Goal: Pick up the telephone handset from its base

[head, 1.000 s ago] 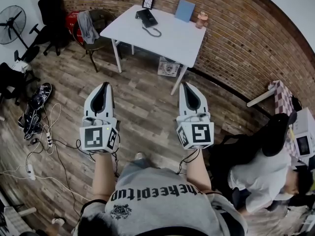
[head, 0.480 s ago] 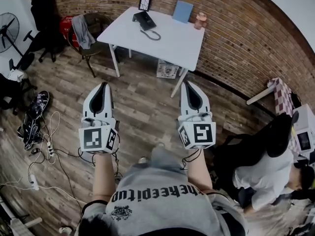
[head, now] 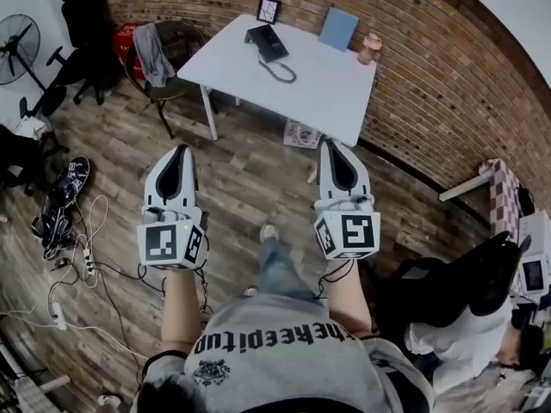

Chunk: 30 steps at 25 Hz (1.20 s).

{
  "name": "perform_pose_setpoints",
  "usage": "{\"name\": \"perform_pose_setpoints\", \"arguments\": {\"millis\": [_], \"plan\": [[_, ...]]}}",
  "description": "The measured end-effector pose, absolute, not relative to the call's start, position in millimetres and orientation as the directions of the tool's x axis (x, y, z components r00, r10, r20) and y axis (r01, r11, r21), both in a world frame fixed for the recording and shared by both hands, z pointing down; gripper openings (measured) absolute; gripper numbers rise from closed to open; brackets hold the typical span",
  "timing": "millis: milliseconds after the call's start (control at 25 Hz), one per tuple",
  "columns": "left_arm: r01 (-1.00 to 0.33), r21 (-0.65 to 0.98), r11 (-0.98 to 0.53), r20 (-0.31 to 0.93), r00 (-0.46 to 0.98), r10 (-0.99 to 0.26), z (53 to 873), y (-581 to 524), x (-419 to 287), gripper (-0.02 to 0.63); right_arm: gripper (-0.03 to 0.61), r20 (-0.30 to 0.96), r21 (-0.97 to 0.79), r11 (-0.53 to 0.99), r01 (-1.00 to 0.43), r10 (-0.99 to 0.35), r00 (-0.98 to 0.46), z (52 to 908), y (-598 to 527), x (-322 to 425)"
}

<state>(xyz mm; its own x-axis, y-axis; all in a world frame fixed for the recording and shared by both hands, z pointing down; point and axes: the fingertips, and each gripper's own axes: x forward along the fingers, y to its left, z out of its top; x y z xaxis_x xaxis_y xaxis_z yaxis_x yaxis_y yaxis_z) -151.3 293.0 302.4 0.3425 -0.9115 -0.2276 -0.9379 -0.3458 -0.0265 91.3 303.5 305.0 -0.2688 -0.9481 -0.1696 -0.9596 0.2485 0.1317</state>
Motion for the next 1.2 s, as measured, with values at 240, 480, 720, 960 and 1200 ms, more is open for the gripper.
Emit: {"name": "perform_pose_setpoints", "arguments": {"millis": [240,480,720,960,1200], "plan": [[-0.949,-0.025,-0.315,-0.227,0.312,-0.922,296.3,230.1,-144.1,0.014,0.003,-0.172,0.136,0.284,-0.949,-0.937,-0.305,299.6,228.7,95.2],[-0.958,-0.019,-0.285,-0.212,0.283,-0.936,288.1,164.4,-132.4,0.014,0.003,-0.178,0.140,0.311,-0.940,-0.926,-0.333,290.2,154.4,106.1],[-0.961,-0.025,-0.276,-0.214,0.275,-0.937,286.4,106.9,-114.8,0.014,0.003,-0.173,0.145,0.335,-0.931,-0.918,-0.357,286.3,93.0,118.1],[-0.962,-0.026,-0.270,-0.233,0.269,-0.935,286.0,56.2,-98.9,0.014,0.003,-0.175,0.153,0.352,-0.923,-0.910,-0.376,286.2,41.0,130.8],[-0.966,-0.021,-0.258,-0.210,0.256,-0.943,288.8,25.0,-81.2,0.014,0.003,-0.171,0.130,0.366,-0.922,-0.907,-0.384,294.6,4.9,145.8]]}}
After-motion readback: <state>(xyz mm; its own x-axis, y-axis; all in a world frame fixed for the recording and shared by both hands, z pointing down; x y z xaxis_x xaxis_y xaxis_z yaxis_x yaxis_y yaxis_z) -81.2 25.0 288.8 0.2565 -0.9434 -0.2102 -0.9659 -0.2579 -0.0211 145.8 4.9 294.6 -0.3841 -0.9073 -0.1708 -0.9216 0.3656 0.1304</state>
